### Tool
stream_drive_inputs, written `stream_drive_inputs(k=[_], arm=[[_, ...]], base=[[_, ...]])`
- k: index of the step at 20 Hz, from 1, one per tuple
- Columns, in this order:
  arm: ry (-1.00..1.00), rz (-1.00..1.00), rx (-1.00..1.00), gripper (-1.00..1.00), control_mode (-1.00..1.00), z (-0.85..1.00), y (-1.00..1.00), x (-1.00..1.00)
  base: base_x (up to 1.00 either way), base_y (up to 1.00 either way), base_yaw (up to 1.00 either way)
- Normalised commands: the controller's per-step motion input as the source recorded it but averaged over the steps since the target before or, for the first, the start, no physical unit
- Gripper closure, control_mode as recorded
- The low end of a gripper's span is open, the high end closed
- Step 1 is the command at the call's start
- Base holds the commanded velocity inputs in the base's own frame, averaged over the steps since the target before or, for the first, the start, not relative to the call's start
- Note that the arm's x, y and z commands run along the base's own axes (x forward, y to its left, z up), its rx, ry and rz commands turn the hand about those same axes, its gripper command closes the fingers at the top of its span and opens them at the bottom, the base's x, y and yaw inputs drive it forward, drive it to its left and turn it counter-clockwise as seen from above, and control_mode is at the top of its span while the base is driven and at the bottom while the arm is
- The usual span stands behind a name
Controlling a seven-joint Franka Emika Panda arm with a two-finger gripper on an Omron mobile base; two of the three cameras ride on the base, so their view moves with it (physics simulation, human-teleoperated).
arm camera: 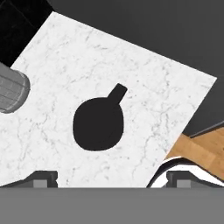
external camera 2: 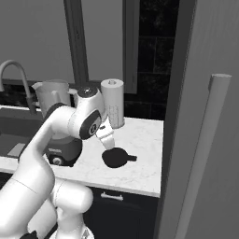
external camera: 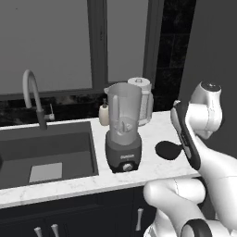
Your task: Close the lid blender by securely placing the lid on top.
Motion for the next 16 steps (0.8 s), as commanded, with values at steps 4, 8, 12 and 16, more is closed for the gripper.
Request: stream_drive_inputs(k=[4,8,12,16], arm=[[0.07,-0.29,0.17,-1.0,-1.0,-0.23,-0.44,0.0],[0.13,-0.22,0.07,-1.0,-1.0,-0.16,-0.27,0.05],[0.16,-0.2,0.01,-1.0,-1.0,-0.18,-0.16,0.09],[0.18,-0.14,0.0,-1.0,-1.0,-0.21,-0.1,0.07]], base=[[0.0,0.0,0.0],[0.0,0.0,0.0],[0.0,0.0,0.0],[0.0,0.0,0.0]])
